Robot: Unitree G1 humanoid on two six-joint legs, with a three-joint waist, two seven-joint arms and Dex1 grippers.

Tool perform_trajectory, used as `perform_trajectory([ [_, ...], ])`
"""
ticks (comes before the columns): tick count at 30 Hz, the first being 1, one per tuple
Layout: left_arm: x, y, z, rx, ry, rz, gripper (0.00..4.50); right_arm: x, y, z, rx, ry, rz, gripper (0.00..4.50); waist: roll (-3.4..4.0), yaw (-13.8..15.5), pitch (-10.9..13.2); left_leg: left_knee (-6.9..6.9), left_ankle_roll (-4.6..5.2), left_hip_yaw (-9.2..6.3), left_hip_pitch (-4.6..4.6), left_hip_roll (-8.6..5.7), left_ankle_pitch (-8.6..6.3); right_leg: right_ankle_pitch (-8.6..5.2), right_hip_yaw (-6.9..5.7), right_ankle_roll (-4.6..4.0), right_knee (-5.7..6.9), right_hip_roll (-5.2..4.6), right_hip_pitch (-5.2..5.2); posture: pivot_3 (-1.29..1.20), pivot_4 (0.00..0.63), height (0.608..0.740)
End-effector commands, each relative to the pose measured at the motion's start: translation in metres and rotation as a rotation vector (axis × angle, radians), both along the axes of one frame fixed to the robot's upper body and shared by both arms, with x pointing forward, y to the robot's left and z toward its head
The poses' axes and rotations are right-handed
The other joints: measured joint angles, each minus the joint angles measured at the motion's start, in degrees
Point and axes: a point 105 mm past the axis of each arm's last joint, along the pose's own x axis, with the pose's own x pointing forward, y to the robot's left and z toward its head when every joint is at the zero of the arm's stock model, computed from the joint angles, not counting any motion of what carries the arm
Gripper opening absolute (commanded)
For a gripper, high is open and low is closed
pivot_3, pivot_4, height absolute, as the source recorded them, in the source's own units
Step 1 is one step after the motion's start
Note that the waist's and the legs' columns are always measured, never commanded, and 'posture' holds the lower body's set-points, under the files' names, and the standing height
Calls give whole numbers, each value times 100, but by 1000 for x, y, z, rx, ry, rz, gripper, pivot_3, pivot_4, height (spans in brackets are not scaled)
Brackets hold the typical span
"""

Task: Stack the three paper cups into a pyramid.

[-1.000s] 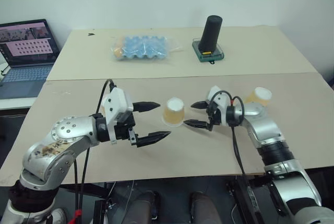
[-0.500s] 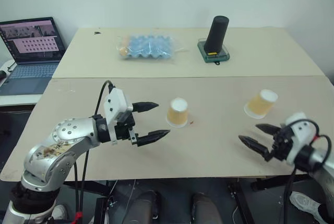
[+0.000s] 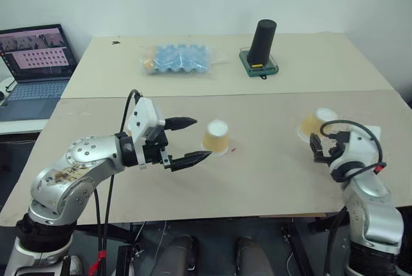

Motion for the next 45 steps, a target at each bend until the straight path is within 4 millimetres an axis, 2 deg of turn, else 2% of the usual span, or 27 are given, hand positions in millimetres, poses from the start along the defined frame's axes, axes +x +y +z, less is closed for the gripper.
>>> perform_trajectory([
  [1, -4, -2, 7, -5, -31, -13, 4500, 4, -4, 16, -27, -78, -18, 4443, 0, 2, 0, 0, -1, 1, 0, -1, -8, 0, 0, 0, -2, 0, 0, 0, 150, 726],
  [5, -3, -2, 9, -18, -28, -5, 4500, 11, -10, 23, -25, -115, -29, 4443, 0, -6, 0, 0, -4, 0, 3, 0, -10, 0, 0, 0, -1, 0, 2, 0, 150, 726],
  [14, -4, -2, 8, -19, -30, -2, 4500, 31, -9, 33, -26, -152, -12, 4443, 0, -44, 0, 0, -3, 7, 4, 1, -4, 1, 7, -1, 9, 3, 8, 0, 150, 726],
  [22, -3, -1, 9, -19, -38, 7, 4500, 47, -12, 30, -11, -154, -6, 4443, 0, -72, 0, 0, 2, 8, 4, 0, -1, 1, 8, -1, 9, 4, 10, 0, 150, 726],
  [29, -3, 0, 9, -16, -38, 14, 4500, 53, -11, 31, 5, -172, 1, 4443, 0, -88, 0, 0, 4, 8, 2, 1, 0, 1, 8, -1, 9, 4, 10, 0, 150, 726],
  [32, -3, 1, 9, -16, -38, 16, 4500, 53, -9, 32, 5, -180, 7, 3694, 0, -92, 0, 0, 3, 8, 3, 1, 0, 1, 8, -1, 10, 4, 10, 0, 150, 726],
  [34, -3, 1, 8, -17, -36, 16, 4500, 54, -5, 32, 2, -179, 26, 2947, 0, -99, 0, 0, 3, 8, 3, 1, 0, 1, 8, -1, 10, 4, 10, 0, 150, 726],
  [35, -3, 1, 8, -16, -36, 16, 4500, 54, -4, 33, -2, -179, 32, 2727, 0, -104, 0, 0, 3, 8, 3, 1, 0, 1, 9, -1, 10, 4, 10, 0, 150, 726],
  [39, -4, 1, 7, -17, -34, 16, 4500, 54, -3, 42, -12, -205, 41, 2682, 0, -116, 0, 0, 3, 7, 3, 1, 0, 1, 9, -1, 10, 4, 10, 0, 150, 726],
  [41, -3, 1, 7, -17, -33, 18, 4500, 55, -1, 54, -18, -235, 75, 2682, 0, -124, 0, 0, 3, 8, 3, 1, 0, 1, 9, -1, 10, 4, 10, 0, 150, 726],
  [44, -3, 1, 7, -16, -33, 19, 4500, 56, 8, 76, -7, -291, 193, 2682, 2, -129, 2, 0, 4, 10, 2, 0, 0, 1, 11, -1, 11, 4, 9, 0, 150, 726],
  [45, -3, 0, 7, -17, -31, 18, 4500, 56, 21, 89, 19, -313, 319, 2682, 2, -128, 2, 0, 4, 11, 3, 1, 0, 1, 12, -1, 11, 4, 10, 0, 150, 726],
])
